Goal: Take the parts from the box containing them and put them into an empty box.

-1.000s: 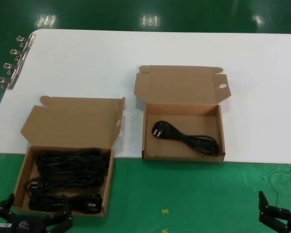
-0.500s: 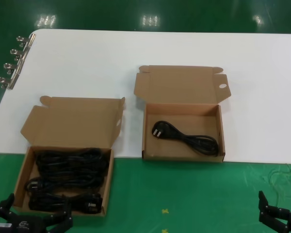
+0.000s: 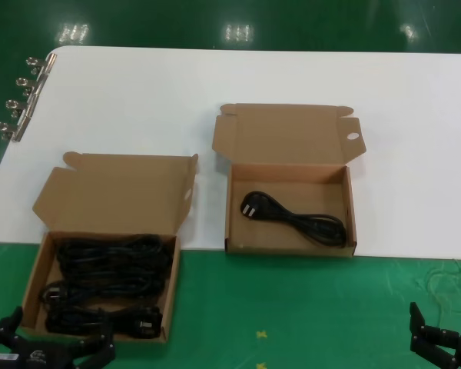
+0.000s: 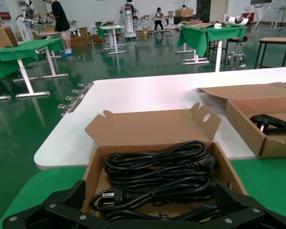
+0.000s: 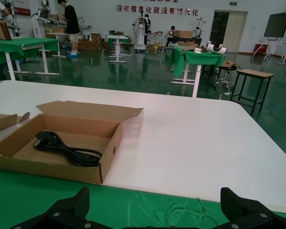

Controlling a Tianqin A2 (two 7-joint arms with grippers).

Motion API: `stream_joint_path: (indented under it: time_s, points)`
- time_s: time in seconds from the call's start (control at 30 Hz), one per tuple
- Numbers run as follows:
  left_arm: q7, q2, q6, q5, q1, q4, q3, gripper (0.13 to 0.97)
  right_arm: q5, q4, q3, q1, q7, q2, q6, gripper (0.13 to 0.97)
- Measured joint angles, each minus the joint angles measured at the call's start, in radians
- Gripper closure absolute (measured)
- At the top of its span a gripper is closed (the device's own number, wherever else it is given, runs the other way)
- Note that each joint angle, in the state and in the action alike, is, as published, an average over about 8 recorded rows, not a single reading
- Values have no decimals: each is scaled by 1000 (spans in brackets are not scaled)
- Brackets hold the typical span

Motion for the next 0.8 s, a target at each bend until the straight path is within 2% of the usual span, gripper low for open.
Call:
stream_joint_path:
  time_s: [0.8]
  points:
    - [0,0,0,0,0,0,0,132,0,0,0,0,0,0,0,129]
